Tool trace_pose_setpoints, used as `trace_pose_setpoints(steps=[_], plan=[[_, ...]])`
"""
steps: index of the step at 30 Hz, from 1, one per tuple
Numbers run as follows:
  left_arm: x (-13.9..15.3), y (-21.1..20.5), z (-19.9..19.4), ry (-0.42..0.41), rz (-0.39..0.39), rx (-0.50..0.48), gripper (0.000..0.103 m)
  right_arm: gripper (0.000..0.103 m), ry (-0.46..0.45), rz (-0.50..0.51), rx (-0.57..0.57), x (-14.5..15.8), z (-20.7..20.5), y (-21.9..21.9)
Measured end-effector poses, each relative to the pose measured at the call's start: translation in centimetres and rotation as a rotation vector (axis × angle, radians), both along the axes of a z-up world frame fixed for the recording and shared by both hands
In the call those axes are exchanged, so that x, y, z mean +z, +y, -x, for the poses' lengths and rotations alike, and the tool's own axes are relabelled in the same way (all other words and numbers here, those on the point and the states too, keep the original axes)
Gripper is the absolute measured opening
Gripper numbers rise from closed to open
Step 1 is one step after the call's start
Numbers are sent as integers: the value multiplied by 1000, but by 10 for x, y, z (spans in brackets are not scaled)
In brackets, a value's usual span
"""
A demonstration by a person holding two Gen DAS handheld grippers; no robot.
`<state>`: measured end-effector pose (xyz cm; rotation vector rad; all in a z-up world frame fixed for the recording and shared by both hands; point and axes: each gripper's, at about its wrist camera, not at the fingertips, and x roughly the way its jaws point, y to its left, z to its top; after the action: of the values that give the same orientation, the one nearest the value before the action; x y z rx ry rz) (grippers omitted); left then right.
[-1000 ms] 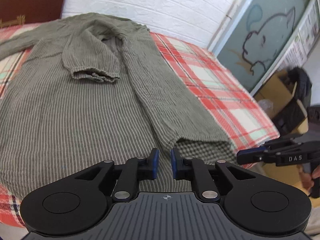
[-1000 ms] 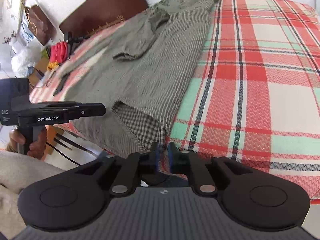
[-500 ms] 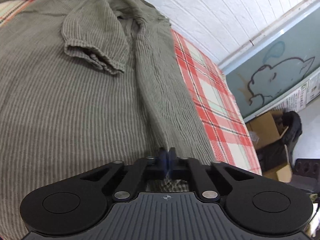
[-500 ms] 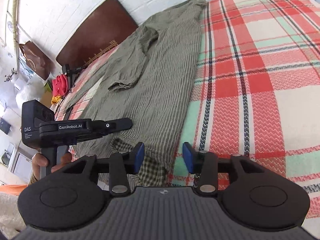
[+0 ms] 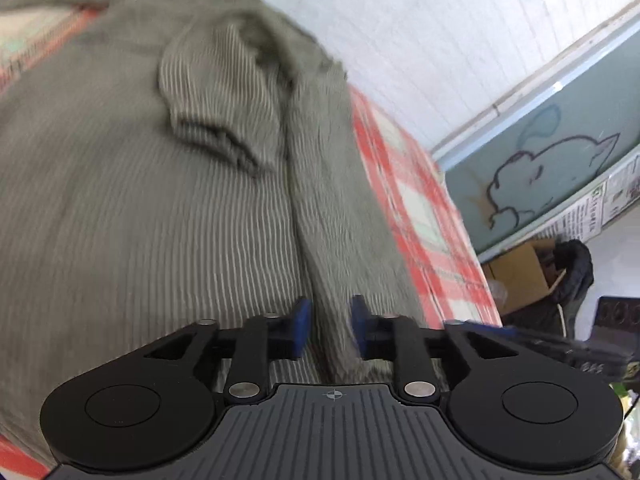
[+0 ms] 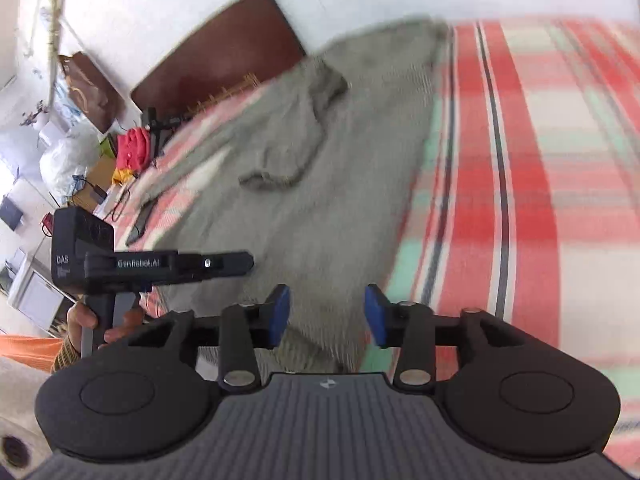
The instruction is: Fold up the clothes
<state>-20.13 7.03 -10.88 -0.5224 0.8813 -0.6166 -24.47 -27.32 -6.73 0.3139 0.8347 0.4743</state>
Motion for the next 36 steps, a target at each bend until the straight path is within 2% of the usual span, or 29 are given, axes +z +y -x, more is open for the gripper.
trace_pose_setpoints(steps=[4, 6, 10, 16, 20, 24, 26, 27, 28, 30, 32, 36], plan=[[14, 22, -9, -75, -34, 181, 70, 53, -119, 26, 76, 27, -28, 26], [11, 38, -13, -58, -5, 270, 81, 54, -151, 40, 130, 29, -47, 51], [3, 65, -14, -8, 26, 400, 87, 62, -212, 167, 250, 22, -77, 118], [-2, 99, -7, -3, 33, 432, 90, 64, -281, 384, 379, -1, -106, 193], [-1, 105, -7, -14, 36, 433, 91, 64, -282, 463, 430, -19, -120, 218], [0, 110, -7, -23, 40, 432, 91, 63, -313, 593, 447, -33, -126, 237], [1, 112, -7, -27, 42, 432, 91, 60, -297, 626, 451, -40, -132, 241], [1, 113, -7, -29, 42, 431, 91, 39, -275, 624, 449, -41, -137, 242], [1, 114, -7, -31, 43, 431, 91, 13, -249, 608, 431, -41, -142, 240], [2, 117, -7, -36, 45, 430, 91, 8, -218, 527, 382, -31, -153, 231], [2, 119, -7, -40, 47, 430, 91, 8, -207, 373, 301, -6, -162, 209], [14, 104, -14, -75, 15, 396, 92, 8, -272, 115, 135, 57, -162, 148]])
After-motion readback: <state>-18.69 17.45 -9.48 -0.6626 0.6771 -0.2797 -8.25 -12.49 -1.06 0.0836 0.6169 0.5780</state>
